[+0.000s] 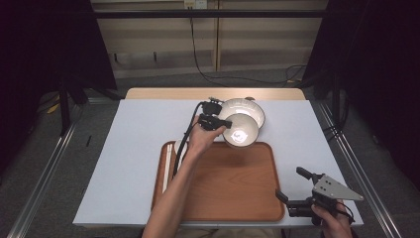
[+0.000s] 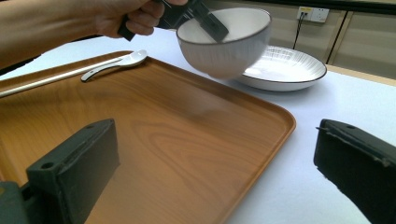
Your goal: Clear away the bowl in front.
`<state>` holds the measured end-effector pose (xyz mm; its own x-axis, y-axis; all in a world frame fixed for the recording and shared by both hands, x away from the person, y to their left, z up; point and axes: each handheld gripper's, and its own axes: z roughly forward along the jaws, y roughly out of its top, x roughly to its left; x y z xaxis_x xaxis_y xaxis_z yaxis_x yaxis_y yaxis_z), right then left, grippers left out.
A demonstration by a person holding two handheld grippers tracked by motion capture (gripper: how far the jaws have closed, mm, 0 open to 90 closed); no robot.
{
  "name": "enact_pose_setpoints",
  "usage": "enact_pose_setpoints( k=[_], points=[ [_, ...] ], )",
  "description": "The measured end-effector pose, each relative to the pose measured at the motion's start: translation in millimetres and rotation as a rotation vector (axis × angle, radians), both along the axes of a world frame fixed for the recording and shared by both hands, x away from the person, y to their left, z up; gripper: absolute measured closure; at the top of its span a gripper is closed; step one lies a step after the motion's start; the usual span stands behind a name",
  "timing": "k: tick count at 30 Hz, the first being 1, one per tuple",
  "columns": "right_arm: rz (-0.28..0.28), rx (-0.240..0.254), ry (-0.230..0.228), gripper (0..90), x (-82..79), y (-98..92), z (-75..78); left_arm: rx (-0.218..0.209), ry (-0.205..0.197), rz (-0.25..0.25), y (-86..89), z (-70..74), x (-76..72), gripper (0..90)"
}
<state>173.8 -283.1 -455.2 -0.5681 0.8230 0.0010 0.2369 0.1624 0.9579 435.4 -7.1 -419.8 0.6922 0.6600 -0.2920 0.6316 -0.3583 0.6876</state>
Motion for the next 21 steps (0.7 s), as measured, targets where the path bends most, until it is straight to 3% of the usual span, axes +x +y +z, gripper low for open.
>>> enact_pose_setpoints(
  k=[2,5,14,21],
  points=[
    [-0.005,0.0,0.004,0.0,-0.1,0.4,-0.2,0.01,-0.017,-0.022,-9.2,-0.5,-5.8,82.5],
    [0.0,-0.001,0.007,0.0,0.0,1.0,0.0,0.009,-0.005,-0.062,-18.7,-1.0,-8.8,82.5],
    [0.005,0.001,0.008,0.0,0.0,1.3,0.0,0.004,0.03,-0.087,-37.4,-8.0,-12.4,82.5],
    [0.005,-0.005,0.007,0.0,0.0,0.7,0.0,0.027,0.044,-0.114,-50.8,-16.0,-14.0,82.4]
  ],
)
